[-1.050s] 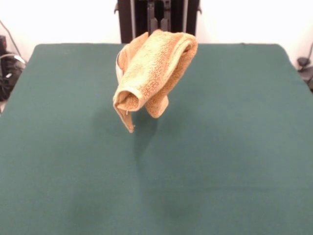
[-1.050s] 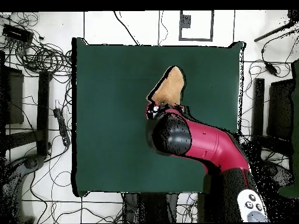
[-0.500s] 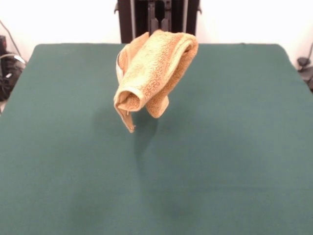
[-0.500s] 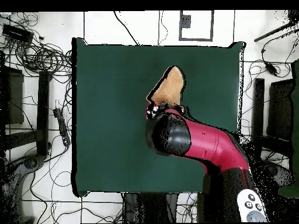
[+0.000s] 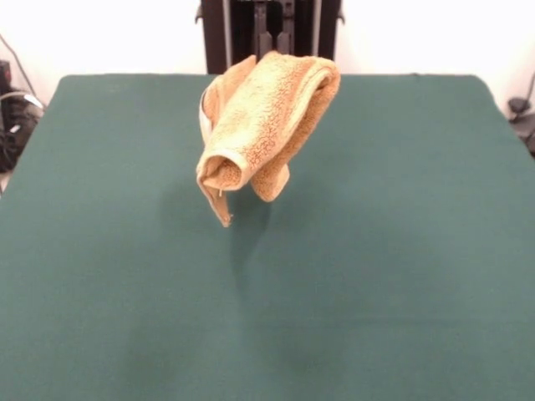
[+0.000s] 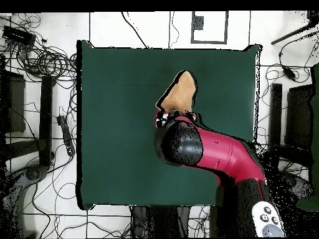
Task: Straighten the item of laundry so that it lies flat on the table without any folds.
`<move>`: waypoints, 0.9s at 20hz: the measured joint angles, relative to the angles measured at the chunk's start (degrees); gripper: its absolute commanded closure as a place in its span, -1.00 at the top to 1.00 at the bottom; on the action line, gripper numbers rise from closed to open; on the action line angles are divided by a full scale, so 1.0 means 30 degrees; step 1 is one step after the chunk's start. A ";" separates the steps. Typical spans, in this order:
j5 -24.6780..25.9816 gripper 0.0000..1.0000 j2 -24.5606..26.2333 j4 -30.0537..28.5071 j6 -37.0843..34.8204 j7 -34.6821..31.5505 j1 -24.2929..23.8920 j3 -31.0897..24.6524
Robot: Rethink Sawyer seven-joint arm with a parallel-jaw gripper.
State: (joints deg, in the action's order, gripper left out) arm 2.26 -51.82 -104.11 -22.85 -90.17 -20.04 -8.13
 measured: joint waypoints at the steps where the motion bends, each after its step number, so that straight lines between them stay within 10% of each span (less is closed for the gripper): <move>1: -0.0004 -1.00 0.0004 0.0000 0.0000 0.0000 0.0016 0.0003; 6: -0.0004 -1.00 0.0029 0.0006 0.0000 0.0000 0.0149 0.0000; 7: -0.0004 1.00 0.0043 0.0008 0.0000 0.0000 0.0248 0.0003; 18: -0.0004 1.00 0.0037 0.0058 0.0000 0.0000 0.0594 0.0003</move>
State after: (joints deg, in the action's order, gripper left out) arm 2.25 -51.71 -103.93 -22.85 -90.17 -18.26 -8.13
